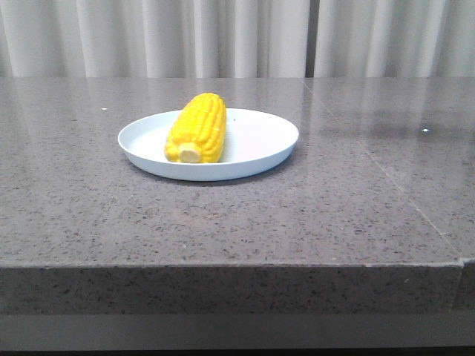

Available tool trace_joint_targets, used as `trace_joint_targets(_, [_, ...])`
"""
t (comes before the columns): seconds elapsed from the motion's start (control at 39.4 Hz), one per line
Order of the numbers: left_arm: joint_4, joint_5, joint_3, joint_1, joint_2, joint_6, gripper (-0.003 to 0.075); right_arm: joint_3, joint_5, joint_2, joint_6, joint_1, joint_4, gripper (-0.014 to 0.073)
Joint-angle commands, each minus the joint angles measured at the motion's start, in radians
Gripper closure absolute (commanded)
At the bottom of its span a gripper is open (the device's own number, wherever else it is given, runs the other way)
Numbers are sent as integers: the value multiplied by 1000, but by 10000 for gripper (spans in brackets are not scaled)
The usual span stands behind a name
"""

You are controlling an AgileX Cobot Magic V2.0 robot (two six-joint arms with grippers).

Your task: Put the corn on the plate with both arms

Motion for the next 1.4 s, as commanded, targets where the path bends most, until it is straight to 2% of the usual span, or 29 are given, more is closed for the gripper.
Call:
trace_joint_targets(0.0, [-4, -82, -25, -6, 11, -2, 741, 74, -73, -126, -26, -25, -29, 659])
trace_joint_targets(0.28, [-4, -82, -25, -6, 11, -2, 741, 506, -334, -367, -26, -27, -53, 659])
trace_joint_targets(0.48, [-4, -82, -25, -6, 11, -2, 741, 825, -576, -563, -26, -27, -59, 659])
trace_joint_targets(0.66, [-4, -82, -25, -6, 11, -2, 741, 1082, -806, -772, -26, -27, -103, 665])
trace_joint_targets(0.81, [-4, -82, -25, -6, 11, -2, 741, 1262, -934, -973, -26, -27, -140, 665])
trace_joint_targets(0.99, [-4, -82, -25, -6, 11, -2, 741, 1410, -1047, -1197, -26, -27, -142, 665])
trace_joint_targets(1.14, [-4, -82, -25, -6, 11, -2, 741, 1468, -1102, -1340, -26, -27, -142, 665])
trace_joint_targets(1.37, [-4, -82, -25, -6, 11, -2, 741, 1472, -1110, -1378, -26, -27, -142, 665])
